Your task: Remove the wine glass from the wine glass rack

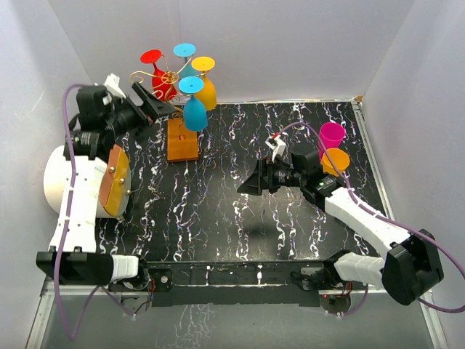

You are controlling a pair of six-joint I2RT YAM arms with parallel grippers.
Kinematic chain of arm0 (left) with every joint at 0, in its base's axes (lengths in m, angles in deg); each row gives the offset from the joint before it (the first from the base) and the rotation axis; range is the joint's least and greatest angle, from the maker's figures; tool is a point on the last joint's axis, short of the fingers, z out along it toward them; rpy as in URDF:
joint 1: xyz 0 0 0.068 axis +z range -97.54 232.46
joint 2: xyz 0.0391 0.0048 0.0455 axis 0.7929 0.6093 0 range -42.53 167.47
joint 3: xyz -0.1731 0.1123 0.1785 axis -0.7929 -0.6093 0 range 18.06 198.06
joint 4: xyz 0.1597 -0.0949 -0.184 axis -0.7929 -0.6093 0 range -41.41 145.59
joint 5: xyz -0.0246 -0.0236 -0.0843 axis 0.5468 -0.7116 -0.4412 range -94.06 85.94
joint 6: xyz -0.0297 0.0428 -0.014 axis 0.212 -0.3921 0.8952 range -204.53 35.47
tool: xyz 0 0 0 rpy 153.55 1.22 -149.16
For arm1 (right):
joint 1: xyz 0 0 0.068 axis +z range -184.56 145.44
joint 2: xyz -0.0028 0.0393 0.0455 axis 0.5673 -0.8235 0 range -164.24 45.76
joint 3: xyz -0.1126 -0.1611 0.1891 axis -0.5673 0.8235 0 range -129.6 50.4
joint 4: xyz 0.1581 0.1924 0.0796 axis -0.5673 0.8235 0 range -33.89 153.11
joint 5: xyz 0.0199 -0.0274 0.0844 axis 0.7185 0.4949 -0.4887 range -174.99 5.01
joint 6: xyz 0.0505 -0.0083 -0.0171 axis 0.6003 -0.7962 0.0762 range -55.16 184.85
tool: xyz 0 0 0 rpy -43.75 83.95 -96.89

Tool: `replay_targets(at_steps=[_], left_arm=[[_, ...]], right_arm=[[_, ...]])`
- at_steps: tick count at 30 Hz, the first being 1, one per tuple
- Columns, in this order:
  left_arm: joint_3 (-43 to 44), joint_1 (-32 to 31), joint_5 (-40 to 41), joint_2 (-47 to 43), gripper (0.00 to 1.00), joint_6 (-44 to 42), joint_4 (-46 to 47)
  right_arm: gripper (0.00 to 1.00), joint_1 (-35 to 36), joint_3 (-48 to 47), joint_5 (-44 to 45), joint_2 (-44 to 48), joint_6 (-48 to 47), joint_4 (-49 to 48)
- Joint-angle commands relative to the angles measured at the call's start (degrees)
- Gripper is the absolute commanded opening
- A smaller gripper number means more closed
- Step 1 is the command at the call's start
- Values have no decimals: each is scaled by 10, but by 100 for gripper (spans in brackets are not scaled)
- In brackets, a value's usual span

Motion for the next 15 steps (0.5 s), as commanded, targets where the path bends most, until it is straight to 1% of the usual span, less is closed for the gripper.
replay_targets(at_steps=[1,6,9,12,15], left_arm=[[133,-5,33,64,91,-56,-28],[303,-18,59,180,79,-79,-85],[393,-32,77,238,74,-84,-115],[452,-50,97,287,69,-84,-134],[475,-71,130,310,67,-85,-146]], right_arm=[[80,-1,-48,35,36,-43,19],[80,-3,-53,65,56,-57,50],[80,-3,-53,79,66,-60,65],[81,-3,-54,89,75,-61,76],[81,-3,-56,94,80,-63,84]])
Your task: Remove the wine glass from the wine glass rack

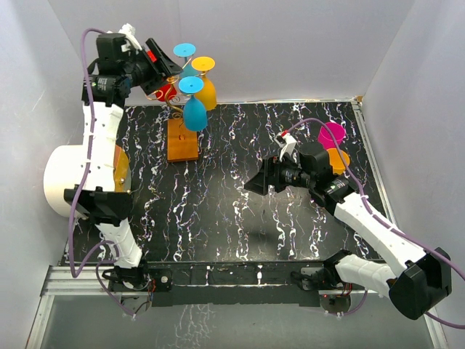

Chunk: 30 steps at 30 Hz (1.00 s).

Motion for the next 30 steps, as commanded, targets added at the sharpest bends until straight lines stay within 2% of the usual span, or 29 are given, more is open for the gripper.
replay_targets(at_steps=[1,5,9,23,30], left_arm=[[44,-31,59,17,66,-13,-47],[52,-48,116,29,61,-14,-57],[55,-52,144,36,60,-17,-58],[60,-52,139,67,49,5,-26],[64,-53,133,79,48,13,-20]], right_arm=[[81,-2,-29,22,21,-13,5],[81,-2,-27,22,23,-12,6],[81,-2,-24,24,23,-11,7],[81,-2,-16,24,26,1,2],[81,-2,-17,24,31,4,4]])
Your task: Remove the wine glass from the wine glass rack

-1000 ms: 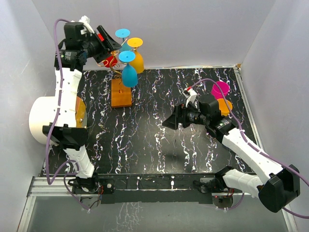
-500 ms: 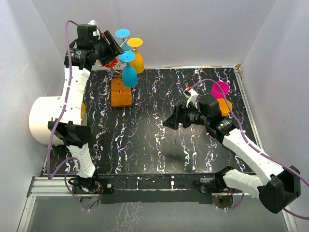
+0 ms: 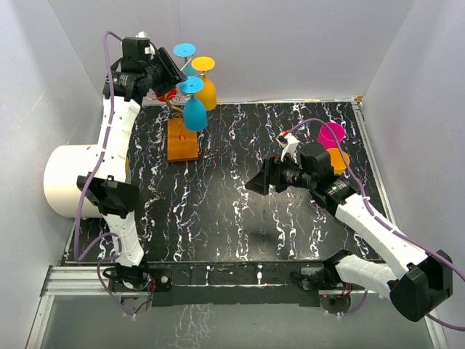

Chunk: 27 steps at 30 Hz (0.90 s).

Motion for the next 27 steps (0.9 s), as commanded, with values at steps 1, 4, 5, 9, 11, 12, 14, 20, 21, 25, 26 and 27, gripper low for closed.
replay_targets(at_steps=[1,4,5,9,11,12,14,20,21,25,26,27], left_arm=[[21,-1,-5,-11,48,6,9],[19,0,-10,-8,45,8,13],[18,-1,-11,-8,44,8,14],[13,-1,-14,-10,39,10,18],[12,0,-15,-12,37,10,20],[10,-1,-15,-13,37,11,21],[3,-1,-17,-15,35,11,22],[-24,0,-18,-27,34,11,25],[-27,0,-19,-29,34,11,27],[-33,-1,-26,-33,32,16,31],[-36,-1,-29,-35,31,17,33],[-41,-1,-31,-37,31,19,37]], right_arm=[[81,-1,-17,3,20,2,-12],[81,-1,-17,4,21,4,-12],[81,-1,-17,4,22,4,-11],[81,-1,-16,5,25,6,-12],[81,-1,-16,7,25,6,-11],[81,-1,-16,7,24,5,-11],[81,-2,-16,8,25,6,-10],[81,-1,-16,10,27,8,-11],[81,-2,-17,10,27,8,-10],[81,-1,-22,14,28,4,-4],[81,-1,-22,15,28,4,-4],[81,-1,-21,15,28,4,-4]])
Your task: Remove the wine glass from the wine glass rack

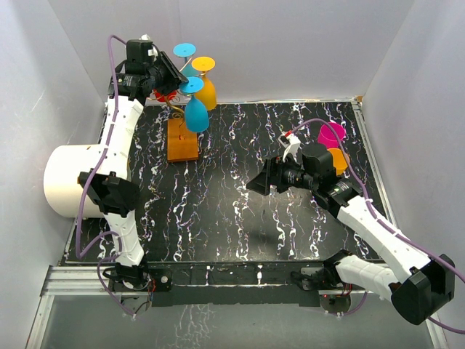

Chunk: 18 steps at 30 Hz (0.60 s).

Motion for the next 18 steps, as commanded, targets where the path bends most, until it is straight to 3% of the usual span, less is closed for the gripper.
replay_targets(at_steps=[1,18], left_arm=[[-17,-1,-20,-42,29,4,6],[-80,5,-30,-94,11,41,62]], right_arm=[[81,-1,-20,9,15,0,-9],[81,-1,-16,12,24,6,-5]])
